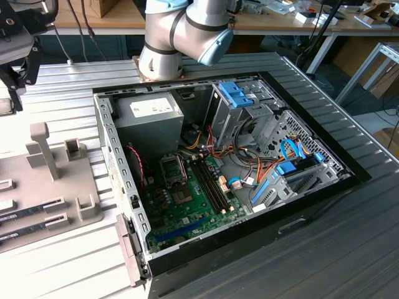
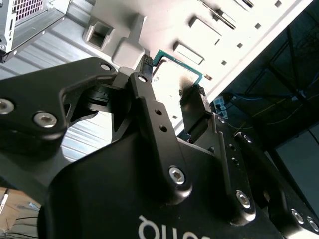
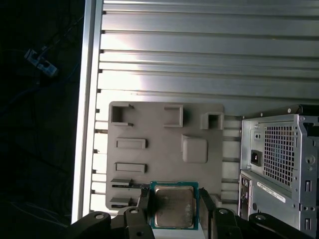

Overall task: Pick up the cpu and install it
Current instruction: 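Pick up the cpu and move it towards the insertion slot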

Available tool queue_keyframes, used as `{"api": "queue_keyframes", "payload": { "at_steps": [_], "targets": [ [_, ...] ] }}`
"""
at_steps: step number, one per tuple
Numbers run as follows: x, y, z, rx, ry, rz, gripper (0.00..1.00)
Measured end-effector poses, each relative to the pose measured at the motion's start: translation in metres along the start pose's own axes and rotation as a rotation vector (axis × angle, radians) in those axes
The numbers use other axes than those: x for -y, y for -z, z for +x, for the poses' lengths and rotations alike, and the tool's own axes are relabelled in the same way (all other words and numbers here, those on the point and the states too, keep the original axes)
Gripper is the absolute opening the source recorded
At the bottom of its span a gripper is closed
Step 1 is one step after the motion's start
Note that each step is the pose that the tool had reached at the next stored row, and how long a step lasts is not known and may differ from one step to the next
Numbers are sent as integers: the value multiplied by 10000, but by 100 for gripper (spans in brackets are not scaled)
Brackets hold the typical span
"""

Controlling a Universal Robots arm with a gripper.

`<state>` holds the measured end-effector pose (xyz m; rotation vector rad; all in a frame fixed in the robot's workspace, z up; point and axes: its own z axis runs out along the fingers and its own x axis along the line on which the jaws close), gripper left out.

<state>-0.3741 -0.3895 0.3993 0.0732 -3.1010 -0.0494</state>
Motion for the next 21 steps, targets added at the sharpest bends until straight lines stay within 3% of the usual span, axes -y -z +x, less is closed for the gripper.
{"api": "queue_keyframes", "payload": {
  "at_steps": [21],
  "targets": [
    [3,-5,-66,0,0,0,47]
  ]
}}
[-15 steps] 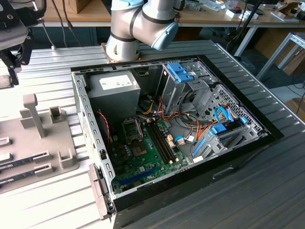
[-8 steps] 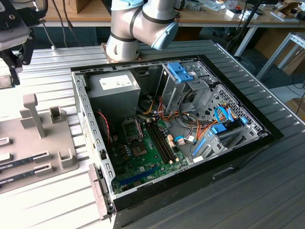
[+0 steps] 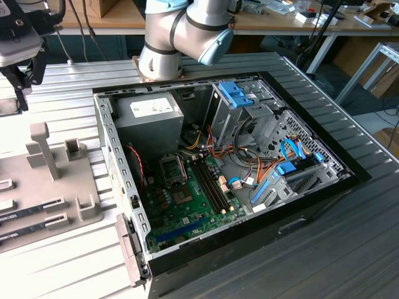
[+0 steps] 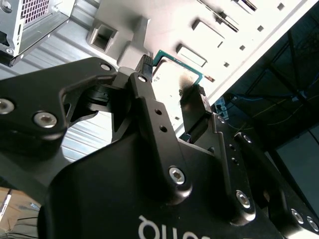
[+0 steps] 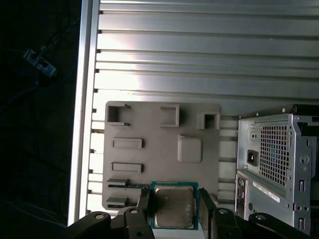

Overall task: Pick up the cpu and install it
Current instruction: 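Pick up the cpu and move it towards the insertion slot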

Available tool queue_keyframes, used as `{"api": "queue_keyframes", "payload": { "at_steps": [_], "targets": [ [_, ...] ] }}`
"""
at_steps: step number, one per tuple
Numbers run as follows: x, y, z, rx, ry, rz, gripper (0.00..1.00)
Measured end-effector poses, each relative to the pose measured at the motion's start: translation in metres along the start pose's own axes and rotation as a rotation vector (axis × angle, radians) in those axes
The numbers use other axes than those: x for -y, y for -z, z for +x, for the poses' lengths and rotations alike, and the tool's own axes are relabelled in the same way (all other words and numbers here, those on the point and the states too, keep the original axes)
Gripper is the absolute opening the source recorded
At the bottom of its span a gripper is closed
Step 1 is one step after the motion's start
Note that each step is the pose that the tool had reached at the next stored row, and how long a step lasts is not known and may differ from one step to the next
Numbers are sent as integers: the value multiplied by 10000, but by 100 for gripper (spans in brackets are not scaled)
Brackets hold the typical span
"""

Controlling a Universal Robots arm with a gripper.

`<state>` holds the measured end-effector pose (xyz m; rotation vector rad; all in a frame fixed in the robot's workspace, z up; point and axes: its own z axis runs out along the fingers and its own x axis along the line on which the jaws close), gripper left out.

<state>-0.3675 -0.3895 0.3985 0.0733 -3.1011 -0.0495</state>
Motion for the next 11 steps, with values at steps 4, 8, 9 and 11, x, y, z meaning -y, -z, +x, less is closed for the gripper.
{"api": "queue_keyframes", "payload": {
  "at_steps": [4,8,9,11],
  "targets": [
    [0,-1,-11,0,0,0,47],
    [1,-2,-22,0,0,1,47],
    [1,-2,-24,-1,0,0,47],
    [2,-3,-29,0,0,0,47]
  ]
}}
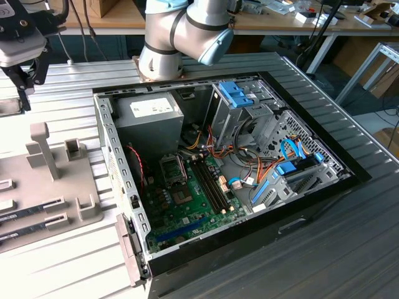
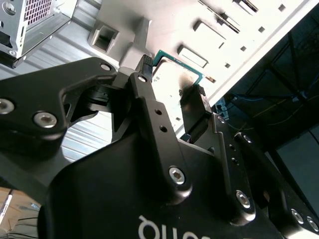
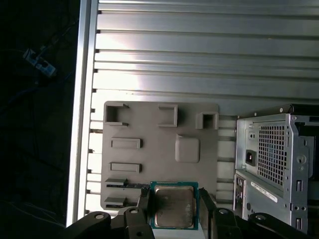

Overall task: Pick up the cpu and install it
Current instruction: 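Pick up the cpu and move it towards the insertion slot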

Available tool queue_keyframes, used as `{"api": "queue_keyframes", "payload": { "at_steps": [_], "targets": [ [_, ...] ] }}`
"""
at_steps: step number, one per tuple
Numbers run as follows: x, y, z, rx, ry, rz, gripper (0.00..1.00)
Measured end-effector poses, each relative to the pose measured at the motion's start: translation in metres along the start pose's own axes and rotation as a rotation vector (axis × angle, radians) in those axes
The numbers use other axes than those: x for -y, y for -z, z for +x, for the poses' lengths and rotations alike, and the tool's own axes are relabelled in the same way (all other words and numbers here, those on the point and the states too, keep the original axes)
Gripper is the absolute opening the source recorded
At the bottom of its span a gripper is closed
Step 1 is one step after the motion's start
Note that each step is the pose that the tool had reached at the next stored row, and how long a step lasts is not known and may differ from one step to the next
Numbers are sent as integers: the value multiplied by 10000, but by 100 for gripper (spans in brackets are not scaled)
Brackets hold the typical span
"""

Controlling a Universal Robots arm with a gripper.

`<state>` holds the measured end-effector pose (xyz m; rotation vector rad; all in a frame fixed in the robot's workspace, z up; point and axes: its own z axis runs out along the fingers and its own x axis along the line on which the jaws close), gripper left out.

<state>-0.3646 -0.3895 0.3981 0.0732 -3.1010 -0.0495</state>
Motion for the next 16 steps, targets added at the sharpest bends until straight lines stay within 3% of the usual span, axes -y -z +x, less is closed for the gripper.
{"api": "queue_keyframes", "payload": {
  "at_steps": [16],
  "targets": [
    [4,-14,-69,1,0,0,47]
  ]
}}
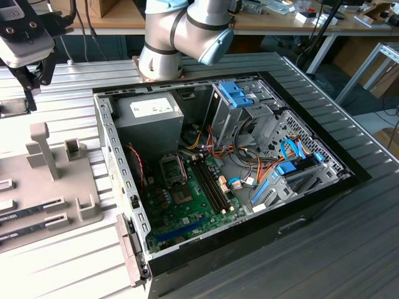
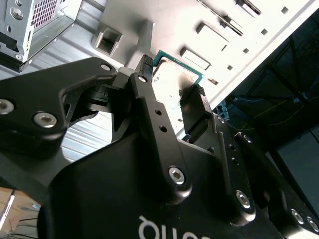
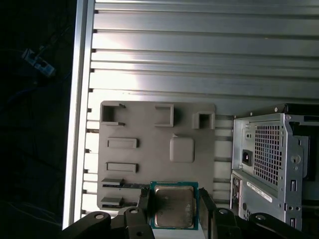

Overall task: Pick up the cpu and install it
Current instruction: 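Pick up the cpu and move it towards the insertion slot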

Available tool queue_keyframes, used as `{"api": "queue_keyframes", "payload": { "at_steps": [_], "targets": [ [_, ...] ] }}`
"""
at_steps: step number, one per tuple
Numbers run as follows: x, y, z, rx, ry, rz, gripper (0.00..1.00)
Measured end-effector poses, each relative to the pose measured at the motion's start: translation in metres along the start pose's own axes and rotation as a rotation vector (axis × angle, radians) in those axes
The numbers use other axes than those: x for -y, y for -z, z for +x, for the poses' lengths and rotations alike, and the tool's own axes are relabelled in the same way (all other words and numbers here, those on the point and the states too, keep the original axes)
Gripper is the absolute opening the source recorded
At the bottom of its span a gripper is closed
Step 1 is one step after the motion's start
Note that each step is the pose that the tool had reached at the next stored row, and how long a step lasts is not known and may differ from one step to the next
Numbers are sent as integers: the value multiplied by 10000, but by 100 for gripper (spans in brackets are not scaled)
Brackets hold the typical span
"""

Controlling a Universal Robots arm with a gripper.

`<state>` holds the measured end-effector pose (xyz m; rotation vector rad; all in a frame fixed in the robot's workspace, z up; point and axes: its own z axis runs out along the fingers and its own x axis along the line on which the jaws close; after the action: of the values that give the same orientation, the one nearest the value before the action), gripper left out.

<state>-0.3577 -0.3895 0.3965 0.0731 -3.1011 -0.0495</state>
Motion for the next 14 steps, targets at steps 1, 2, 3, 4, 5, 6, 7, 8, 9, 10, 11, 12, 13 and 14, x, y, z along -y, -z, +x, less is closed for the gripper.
{"api": "queue_keyframes", "payload": {
  "at_steps": [1,2,3,4,5,6,7,8,9,10,11,12,13,14],
  "targets": [
    [0,-1,-3,0,0,-1,47],
    [1,-1,-9,-2,1,1,47],
    [1,-2,-12,-1,0,0,47],
    [1,-2,-16,-2,0,1,47],
    [1,-3,-25,-2,1,1,47],
    [2,-5,-30,-1,0,0,47],
    [2,-5,-35,-1,0,1,47],
    [2,-6,-41,-2,0,1,47],
    [3,-7,-48,-1,1,0,47],
    [3,-9,-59,-1,1,0,47],
    [3,-9,-63,-1,1,1,47],
    [4,-10,-67,0,0,0,47],
    [4,-11,-72,-1,0,0,47],
    [4,-11,-76,-2,1,1,47]
  ]
}}
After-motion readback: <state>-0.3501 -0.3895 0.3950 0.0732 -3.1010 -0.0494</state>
